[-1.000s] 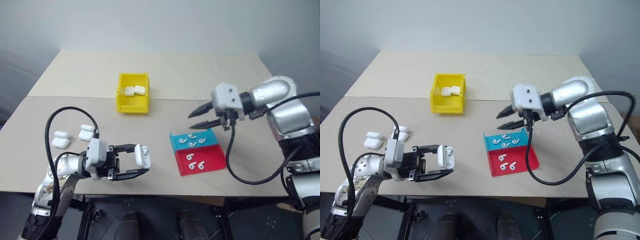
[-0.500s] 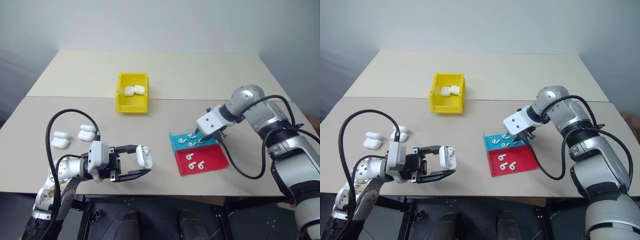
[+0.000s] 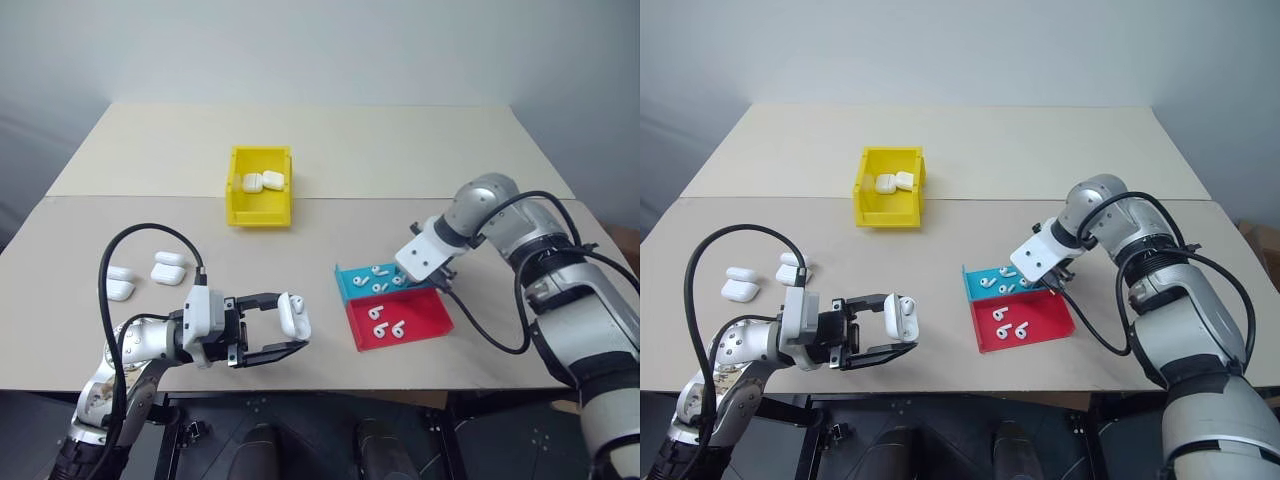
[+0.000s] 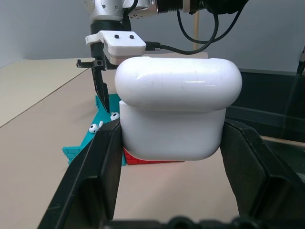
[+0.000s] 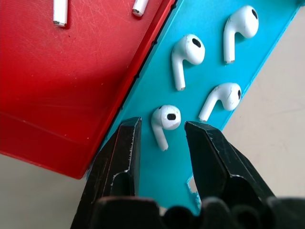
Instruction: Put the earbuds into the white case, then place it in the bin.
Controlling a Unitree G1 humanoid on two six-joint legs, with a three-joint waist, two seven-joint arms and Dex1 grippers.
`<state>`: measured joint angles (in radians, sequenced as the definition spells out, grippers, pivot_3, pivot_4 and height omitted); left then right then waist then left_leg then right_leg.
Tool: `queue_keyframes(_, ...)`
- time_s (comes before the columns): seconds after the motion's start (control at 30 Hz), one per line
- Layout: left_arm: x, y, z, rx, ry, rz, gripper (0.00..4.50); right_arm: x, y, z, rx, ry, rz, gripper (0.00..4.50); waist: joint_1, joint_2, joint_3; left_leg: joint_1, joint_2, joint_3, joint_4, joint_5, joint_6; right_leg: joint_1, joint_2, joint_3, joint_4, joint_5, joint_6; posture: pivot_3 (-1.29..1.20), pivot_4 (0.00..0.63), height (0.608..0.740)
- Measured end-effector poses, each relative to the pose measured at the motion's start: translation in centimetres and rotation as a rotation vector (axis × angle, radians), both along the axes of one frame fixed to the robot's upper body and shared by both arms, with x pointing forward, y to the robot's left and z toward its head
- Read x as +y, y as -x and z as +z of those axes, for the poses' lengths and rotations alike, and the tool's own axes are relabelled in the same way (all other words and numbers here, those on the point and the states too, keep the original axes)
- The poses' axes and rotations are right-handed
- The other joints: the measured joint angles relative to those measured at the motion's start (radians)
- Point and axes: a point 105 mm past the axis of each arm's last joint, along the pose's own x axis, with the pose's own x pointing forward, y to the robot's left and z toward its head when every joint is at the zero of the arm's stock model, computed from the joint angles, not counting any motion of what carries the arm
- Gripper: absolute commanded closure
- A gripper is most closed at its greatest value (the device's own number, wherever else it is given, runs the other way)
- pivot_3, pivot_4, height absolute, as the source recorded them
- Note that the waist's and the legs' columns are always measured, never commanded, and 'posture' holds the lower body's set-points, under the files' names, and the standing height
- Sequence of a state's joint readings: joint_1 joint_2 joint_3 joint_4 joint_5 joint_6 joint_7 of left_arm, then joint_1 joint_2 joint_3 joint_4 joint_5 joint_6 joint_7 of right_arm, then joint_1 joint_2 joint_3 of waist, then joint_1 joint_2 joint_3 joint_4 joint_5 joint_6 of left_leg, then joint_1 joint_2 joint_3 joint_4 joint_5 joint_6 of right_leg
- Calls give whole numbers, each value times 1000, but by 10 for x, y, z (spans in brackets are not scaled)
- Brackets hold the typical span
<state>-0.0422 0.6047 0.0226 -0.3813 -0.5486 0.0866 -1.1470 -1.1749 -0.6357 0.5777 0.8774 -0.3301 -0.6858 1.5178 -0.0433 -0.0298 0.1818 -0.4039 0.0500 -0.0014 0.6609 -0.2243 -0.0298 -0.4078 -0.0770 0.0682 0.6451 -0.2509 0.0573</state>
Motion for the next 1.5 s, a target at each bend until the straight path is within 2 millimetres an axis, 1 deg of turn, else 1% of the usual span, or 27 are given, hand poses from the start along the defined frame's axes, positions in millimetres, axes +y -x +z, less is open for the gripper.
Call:
queue_keyframes(0.2,0,0,0,0,0,2,1733,4,-3,-2,-21,9,23,2607,0,0,0,0,0,0,0,0,0,0,0,0,0,0,0,0,150,740)
queue_keyframes(0.6,0,-2,1,-1,5,15,1733,3,-4,-8,-25,17,36,2607,0,0,0,0,0,0,0,0,0,0,0,0,0,0,0,0,150,740)
queue_keyframes(1.13,-2,-1,1,-14,-6,18,1733,3,-9,-8,-63,29,39,2607,-1,1,0,2,0,0,0,0,0,2,0,0,1,0,0,0,150,740)
queue_keyframes(1.5,-3,-1,1,-12,-8,19,1733,4,-8,-9,-72,36,71,2607,-2,1,0,3,0,0,0,0,0,2,0,0,1,0,0,0,150,740)
